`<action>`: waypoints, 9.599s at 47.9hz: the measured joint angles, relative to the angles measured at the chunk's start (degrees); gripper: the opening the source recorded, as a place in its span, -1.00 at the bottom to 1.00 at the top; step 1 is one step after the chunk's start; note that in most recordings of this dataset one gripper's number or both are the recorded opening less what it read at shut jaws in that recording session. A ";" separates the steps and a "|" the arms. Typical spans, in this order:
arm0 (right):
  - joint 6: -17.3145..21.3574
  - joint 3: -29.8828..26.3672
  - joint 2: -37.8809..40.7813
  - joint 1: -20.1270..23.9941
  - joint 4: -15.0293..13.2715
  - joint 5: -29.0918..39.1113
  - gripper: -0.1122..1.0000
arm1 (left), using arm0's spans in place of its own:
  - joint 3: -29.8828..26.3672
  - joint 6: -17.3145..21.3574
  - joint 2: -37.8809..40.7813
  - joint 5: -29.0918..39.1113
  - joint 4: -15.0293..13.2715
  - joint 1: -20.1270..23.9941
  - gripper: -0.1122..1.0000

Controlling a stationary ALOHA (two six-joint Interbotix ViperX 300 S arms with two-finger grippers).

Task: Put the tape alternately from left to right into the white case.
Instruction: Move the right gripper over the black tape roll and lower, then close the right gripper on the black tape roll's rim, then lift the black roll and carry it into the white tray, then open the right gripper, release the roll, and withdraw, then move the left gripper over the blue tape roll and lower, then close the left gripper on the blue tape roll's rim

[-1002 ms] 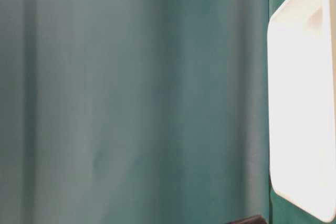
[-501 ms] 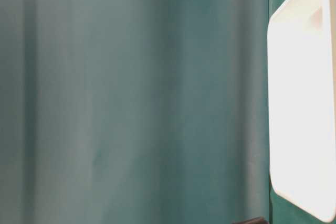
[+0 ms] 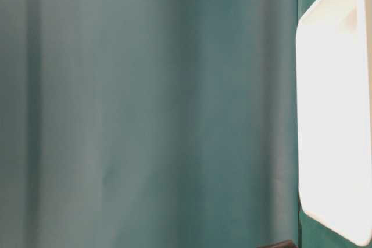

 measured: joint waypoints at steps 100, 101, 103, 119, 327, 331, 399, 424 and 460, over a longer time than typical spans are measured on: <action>0.00 -1.41 -3.78 -2.20 -1.93 -5.19 -0.37 | 0.62 0.00 0.09 0.00 0.00 -0.09 0.17; 0.00 -1.49 -3.78 -2.55 -2.11 -5.36 -0.37 | 0.62 0.00 0.00 0.09 0.00 0.00 0.17; 0.00 -1.58 -3.69 -3.43 -2.64 -5.62 -0.37 | 0.70 -0.09 0.00 0.00 0.00 0.00 0.17; -0.18 -4.75 -3.34 -15.82 -8.61 -6.77 -0.37 | 0.62 -0.09 0.00 0.00 0.00 0.00 0.17; 6.77 -8.09 7.65 -2.46 -14.41 -8.44 0.67 | 3.16 -5.01 0.70 0.00 0.00 -1.58 0.16; 6.77 -8.09 7.65 -2.46 -14.41 -8.26 0.67 | 3.16 -5.01 0.70 0.00 0.00 -1.67 0.16; 6.86 -8.09 7.65 -1.93 -14.59 -8.26 0.67 | -3.25 -19.25 18.28 5.27 0.00 -10.28 0.16; 6.86 -8.09 7.65 -1.85 -14.59 -8.26 0.67 | -5.54 -19.25 21.97 6.50 -0.09 -10.28 0.10; 6.86 -8.09 7.65 -1.85 -14.59 -8.26 0.67 | -6.33 -18.98 21.88 8.79 -0.09 -11.87 -0.85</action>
